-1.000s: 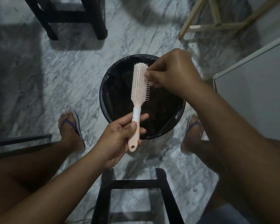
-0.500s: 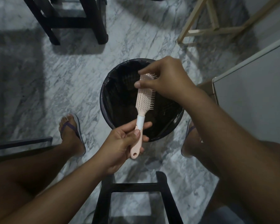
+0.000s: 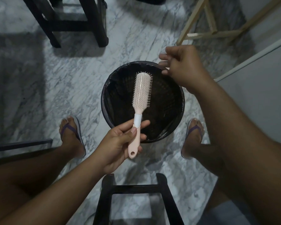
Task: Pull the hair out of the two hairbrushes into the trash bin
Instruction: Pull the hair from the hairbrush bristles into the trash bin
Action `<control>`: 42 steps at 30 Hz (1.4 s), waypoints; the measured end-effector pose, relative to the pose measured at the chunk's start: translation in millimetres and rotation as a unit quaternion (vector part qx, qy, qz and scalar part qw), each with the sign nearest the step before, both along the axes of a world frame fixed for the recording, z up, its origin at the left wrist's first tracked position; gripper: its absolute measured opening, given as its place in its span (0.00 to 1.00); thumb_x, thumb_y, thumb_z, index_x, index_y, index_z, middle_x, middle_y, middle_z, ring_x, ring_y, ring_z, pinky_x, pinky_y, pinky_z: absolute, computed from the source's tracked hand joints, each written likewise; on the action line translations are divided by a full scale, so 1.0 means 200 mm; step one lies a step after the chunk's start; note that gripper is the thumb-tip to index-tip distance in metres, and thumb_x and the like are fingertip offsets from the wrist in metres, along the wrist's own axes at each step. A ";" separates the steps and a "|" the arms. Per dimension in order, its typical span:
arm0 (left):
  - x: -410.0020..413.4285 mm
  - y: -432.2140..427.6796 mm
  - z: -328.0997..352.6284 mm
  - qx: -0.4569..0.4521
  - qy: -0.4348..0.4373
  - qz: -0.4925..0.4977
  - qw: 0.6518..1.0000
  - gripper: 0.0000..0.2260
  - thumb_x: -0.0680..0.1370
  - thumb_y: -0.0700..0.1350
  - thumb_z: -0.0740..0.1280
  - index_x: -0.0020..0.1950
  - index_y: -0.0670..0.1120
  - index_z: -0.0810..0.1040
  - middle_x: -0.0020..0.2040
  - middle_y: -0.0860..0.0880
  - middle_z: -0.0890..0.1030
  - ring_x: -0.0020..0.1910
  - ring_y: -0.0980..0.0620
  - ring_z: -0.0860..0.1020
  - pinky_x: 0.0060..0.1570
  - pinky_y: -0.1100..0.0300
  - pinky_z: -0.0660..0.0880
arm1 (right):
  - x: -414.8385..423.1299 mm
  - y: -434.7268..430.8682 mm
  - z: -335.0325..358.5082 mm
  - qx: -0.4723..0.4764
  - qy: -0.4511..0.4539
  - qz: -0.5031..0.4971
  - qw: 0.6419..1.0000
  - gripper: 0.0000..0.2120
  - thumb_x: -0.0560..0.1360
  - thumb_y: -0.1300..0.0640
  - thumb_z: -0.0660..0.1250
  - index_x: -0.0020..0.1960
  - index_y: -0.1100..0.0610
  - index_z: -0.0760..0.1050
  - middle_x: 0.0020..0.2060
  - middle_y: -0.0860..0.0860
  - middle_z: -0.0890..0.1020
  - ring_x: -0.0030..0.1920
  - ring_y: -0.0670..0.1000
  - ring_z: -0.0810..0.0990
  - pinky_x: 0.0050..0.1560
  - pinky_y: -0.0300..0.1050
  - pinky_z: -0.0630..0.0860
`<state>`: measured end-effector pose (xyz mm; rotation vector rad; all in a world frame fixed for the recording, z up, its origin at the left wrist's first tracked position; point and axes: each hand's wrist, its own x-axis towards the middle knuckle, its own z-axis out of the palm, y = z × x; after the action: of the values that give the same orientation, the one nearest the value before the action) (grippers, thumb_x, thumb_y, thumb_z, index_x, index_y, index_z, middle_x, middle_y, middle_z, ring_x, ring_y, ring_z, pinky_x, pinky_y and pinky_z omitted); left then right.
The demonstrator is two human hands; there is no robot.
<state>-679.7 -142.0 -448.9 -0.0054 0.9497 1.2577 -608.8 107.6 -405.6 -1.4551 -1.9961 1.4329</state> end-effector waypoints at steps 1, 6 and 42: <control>0.00 0.00 0.00 -0.002 -0.002 0.004 1.000 0.18 0.79 0.38 0.62 0.69 0.43 0.75 0.67 0.46 0.81 0.44 0.52 0.79 0.37 0.57 0.78 | -0.01 -0.01 -0.01 0.014 -0.015 0.013 1.000 0.07 0.80 0.68 0.59 0.52 0.69 0.75 0.52 0.57 0.82 0.51 0.49 0.84 0.55 0.59 0.83; 0.00 0.01 0.01 -0.005 0.000 0.012 1.000 0.17 0.81 0.37 0.60 0.69 0.43 0.75 0.67 0.47 0.81 0.44 0.52 0.79 0.37 0.57 0.78 | -0.02 -0.15 -0.04 -0.017 -0.044 0.132 0.990 0.39 0.67 0.40 0.76 0.70 0.60 0.73 0.65 0.55 0.80 0.62 0.50 0.82 0.62 0.55 0.80; 0.10 -0.08 0.21 -0.053 0.056 0.059 0.995 0.12 0.84 0.38 0.59 0.66 0.42 0.76 0.60 0.45 0.85 0.56 0.48 0.85 0.40 0.54 0.83 | 0.06 -0.52 0.05 -0.066 0.080 0.009 0.995 0.06 0.76 0.59 0.71 0.52 0.57 0.82 0.45 0.52 0.87 0.50 0.53 0.86 0.55 0.62 0.82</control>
<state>-660.4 -158.7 -406.5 -0.0754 1.1256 1.3256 -597.5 4.3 -394.6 -1.3273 -1.8543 1.6608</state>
